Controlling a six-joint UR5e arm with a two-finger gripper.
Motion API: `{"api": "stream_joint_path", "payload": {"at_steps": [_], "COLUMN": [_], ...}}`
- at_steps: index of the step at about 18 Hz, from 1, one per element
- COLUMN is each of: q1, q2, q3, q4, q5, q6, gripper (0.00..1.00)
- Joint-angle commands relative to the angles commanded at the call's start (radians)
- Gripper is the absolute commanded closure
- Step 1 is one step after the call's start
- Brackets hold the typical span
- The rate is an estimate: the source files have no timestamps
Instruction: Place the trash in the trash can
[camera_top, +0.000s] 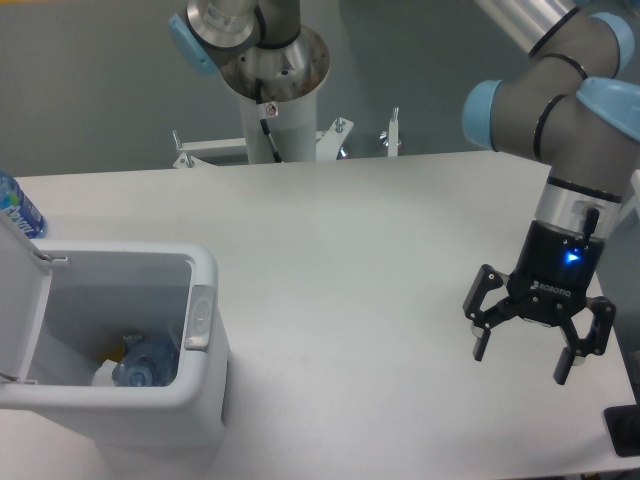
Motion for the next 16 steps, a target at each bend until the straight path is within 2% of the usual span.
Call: {"api": "stream_joint_path", "payload": {"at_steps": [2,4,6,13,16], "q1": [-0.008,-0.046,-0.066,-0.084,-0.084], "q2": [0.012,0.015,0.006,0.032,0.032], "q3": [-0.017,-0.019,-0.011,-0.023,-0.023], "q4": [-0.005,-0.034,-0.069,-0.161,-0.175], "q5": [0.116,0.271,0.368,0.534,0.545], "q6": [0.043,0.104,0.134,0.233,0.241], "gripper": [0.0,0.0,0.0,0.0,0.0]}}
